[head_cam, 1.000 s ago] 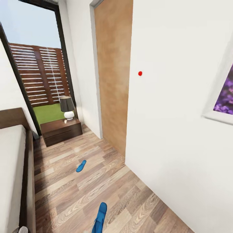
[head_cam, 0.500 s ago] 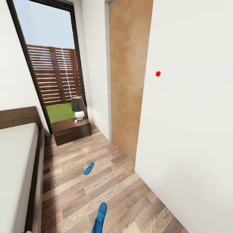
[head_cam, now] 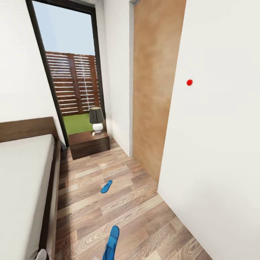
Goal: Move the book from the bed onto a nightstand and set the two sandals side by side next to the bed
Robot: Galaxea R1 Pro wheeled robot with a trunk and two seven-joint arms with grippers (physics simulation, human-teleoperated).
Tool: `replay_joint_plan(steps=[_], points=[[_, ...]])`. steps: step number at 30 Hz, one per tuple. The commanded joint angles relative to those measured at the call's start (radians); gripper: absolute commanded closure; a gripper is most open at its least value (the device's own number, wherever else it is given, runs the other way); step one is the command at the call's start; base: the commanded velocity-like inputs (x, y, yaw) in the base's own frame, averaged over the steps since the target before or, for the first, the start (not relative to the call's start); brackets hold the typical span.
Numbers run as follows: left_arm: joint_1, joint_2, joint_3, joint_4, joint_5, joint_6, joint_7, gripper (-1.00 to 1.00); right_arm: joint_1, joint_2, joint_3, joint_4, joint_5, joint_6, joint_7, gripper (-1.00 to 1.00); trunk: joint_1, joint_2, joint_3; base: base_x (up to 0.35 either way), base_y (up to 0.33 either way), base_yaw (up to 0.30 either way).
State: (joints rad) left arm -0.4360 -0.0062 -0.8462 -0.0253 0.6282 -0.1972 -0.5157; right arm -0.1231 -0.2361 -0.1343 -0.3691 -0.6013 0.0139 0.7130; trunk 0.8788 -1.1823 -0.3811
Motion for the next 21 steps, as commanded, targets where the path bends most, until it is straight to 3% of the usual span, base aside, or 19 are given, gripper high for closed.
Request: replay_joint_plan(steps=[1, 7, 21], points=[[-0.001, -0.001, -0.008, 0.002, 0.007, -0.005, -0.003, 1.00, 0.000, 0.000, -0.001, 0.001, -0.006, 0.001, 0.005, -1.00, 0.000, -0.001, -0.001, 0.000, 0.000, 0.288], [-0.001, 0.000, -0.008, 0.002, 0.007, -0.005, -0.003, 1.00, -0.001, 0.000, -0.002, 0.001, -0.005, 0.001, 0.004, -1.00, 0.000, -0.001, -0.001, 0.128, -0.051, 0.239], [-0.001, 0.000, -0.008, 0.002, 0.007, -0.005, -0.003, 1.00, 0.000, 0.000, -0.002, 0.002, -0.005, 0.001, 0.004, -1.00, 0.000, -0.001, -0.001, 0.293, -0.097, 0.009]])
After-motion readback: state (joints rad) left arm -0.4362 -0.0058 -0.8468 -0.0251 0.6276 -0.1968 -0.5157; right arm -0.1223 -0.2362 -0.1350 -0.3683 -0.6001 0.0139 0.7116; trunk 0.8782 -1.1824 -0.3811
